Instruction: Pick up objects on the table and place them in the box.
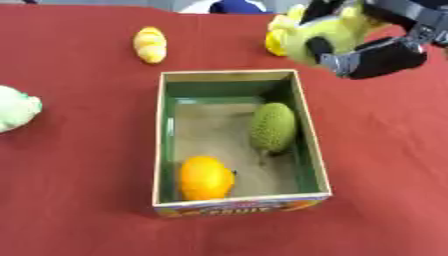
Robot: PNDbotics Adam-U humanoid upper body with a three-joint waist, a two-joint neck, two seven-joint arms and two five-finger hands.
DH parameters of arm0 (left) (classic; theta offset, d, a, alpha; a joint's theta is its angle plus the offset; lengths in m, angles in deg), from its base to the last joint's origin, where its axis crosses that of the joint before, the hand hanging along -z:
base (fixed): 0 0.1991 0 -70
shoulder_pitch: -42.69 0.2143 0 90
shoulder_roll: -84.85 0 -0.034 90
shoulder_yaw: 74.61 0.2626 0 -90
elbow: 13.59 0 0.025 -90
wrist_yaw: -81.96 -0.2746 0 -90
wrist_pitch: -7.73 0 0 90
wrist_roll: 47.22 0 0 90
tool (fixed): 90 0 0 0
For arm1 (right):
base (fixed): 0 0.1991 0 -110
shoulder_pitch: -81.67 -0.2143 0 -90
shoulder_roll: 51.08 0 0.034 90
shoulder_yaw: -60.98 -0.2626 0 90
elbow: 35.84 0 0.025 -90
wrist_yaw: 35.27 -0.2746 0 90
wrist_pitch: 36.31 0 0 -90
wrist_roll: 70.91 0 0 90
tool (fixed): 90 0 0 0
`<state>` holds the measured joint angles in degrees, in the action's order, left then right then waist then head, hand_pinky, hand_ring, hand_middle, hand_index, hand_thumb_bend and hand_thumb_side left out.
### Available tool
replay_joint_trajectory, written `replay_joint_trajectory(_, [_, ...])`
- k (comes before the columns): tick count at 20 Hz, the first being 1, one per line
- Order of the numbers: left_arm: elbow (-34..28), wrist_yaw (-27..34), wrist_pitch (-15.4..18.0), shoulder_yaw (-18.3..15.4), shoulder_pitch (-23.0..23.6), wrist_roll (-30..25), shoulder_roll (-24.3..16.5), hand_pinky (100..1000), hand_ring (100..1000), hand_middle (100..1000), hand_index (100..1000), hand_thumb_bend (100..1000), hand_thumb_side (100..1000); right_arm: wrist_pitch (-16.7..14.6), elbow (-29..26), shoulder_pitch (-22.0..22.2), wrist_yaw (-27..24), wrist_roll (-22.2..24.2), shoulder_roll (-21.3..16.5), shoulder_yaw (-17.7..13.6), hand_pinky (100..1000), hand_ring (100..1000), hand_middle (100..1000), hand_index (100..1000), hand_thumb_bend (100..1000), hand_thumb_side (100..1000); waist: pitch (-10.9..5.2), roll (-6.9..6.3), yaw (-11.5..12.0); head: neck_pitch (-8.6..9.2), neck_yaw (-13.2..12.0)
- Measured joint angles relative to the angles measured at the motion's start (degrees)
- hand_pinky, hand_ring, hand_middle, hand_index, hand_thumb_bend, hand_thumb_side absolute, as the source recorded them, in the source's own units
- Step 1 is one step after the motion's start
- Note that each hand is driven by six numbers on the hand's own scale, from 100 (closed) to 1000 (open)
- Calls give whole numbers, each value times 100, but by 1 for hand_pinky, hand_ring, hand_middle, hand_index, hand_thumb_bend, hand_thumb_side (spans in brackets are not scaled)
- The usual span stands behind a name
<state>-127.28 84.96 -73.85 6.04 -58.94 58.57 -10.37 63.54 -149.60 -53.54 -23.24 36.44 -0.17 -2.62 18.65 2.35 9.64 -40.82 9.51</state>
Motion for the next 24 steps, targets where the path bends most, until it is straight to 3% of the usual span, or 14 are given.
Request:
replay_joint_trajectory(4, [0, 0, 7, 0, 6, -8, 0, 772, 673, 669, 847, 100, 630, 268, 0, -329, 58, 421, 351, 355, 741, 647, 587, 715, 100, 207, -2, 44, 38, -3, -30])
replay_joint_trajectory(10, [0, 0, 8, 2, 6, -12, 0, 773, 672, 669, 847, 100, 630, 661, 0, -485, 353, 872, 754, 758, 747, 678, 618, 743, 100, 217, 33, 60, 110, -3, -33])
replay_joint_trajectory(15, [0, 0, 3, 16, -2, -20, 0, 773, 672, 669, 847, 100, 630, 902, 0, -499, 696, 1200, 928, 994, 787, 789, 751, 845, 100, 267, 86, 53, 143, -3, -33])
replay_joint_trajectory(19, [0, 2, 6, 28, -6, -34, 0, 773, 672, 670, 848, 100, 631, 828, 0, -492, 965, 1607, 950, 1069, 854, 889, 862, 927, 100, 265, 98, 44, 138, -3, -33])
replay_joint_trajectory(24, [0, 2, 9, 29, -9, -59, 0, 774, 672, 670, 848, 100, 631, 537, 0, -477, 1106, 1960, 958, 1030, 881, 920, 885, 950, 100, 239, 103, 43, 118, -3, -35])
